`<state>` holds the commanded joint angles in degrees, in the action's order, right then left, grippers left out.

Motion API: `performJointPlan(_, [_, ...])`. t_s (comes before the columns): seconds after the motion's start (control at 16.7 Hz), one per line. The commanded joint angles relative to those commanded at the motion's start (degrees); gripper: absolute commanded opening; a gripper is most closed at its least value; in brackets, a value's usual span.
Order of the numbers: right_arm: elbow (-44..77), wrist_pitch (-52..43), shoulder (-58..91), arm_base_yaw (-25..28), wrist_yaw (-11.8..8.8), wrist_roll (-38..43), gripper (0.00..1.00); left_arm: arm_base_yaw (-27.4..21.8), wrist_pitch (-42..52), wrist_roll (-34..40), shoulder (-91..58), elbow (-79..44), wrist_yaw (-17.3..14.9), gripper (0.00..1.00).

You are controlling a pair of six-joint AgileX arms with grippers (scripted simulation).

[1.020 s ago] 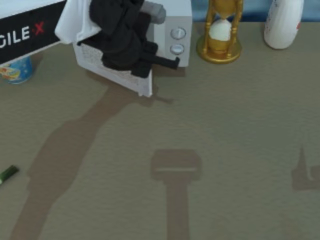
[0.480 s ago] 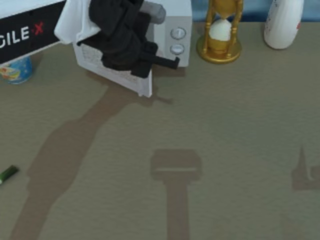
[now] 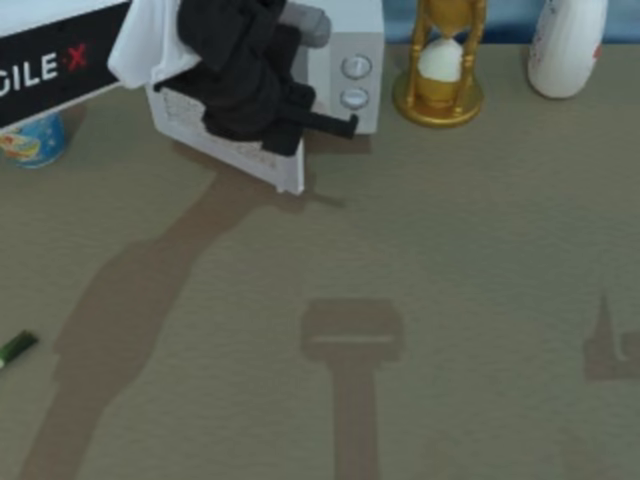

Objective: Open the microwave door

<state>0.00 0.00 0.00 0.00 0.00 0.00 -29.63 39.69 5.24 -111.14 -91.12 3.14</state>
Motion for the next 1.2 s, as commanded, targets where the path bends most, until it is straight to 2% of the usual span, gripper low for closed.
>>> performJointPlan(0.54, [0.0,0.0,0.0,0.0,0.0,0.0,1.0,-0.29,-0.03,0.04,-0.12,0.33,-0.39,0.0])
performJointPlan(0.96, [0.0,0.0,0.0,0.0,0.0,0.0,1.0,2.07,-1.43,-7.13,3.96,5.47,-4.15,0.0])
performJointPlan(1.2, [0.0,0.0,0.0,0.0,0.0,0.0,1.0,2.34,-1.64,-7.95,4.48,6.02,-4.63,0.0])
